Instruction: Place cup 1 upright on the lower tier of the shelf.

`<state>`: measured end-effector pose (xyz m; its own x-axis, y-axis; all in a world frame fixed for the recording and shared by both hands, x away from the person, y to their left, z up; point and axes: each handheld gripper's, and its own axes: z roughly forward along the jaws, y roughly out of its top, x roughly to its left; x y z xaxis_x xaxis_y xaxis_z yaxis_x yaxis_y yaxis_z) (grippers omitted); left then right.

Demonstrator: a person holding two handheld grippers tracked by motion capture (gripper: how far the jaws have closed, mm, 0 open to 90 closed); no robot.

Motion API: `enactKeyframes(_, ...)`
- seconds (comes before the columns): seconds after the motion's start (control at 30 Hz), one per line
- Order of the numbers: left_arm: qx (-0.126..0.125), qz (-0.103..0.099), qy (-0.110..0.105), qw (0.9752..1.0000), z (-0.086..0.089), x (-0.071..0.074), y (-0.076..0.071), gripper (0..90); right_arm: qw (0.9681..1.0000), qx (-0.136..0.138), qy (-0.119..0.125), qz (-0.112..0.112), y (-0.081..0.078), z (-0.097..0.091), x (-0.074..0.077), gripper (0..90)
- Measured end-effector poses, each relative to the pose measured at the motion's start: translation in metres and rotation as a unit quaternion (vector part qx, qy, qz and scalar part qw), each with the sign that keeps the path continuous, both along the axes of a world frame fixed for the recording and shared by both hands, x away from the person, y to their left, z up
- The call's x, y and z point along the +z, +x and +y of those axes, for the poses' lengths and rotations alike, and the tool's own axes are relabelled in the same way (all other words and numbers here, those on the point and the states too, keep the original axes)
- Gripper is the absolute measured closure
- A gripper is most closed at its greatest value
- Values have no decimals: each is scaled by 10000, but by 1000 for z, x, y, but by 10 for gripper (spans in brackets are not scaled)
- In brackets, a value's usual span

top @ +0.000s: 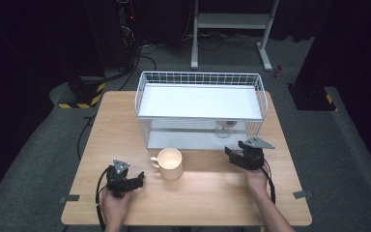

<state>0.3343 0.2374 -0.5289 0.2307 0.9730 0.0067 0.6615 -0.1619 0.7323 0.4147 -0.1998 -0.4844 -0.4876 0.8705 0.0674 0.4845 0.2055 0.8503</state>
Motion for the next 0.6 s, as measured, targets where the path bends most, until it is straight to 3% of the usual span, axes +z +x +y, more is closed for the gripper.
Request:
enactKeyframes(0.1,-3,-7,6,10000,0,0,0,160,10000,19,-50,-40,-4,-2,-1,354)
enactKeyframes(0.6,4,-10,0,10000,0,0,0,160,9997,-163,179,-102,-26,-30,-9,351)
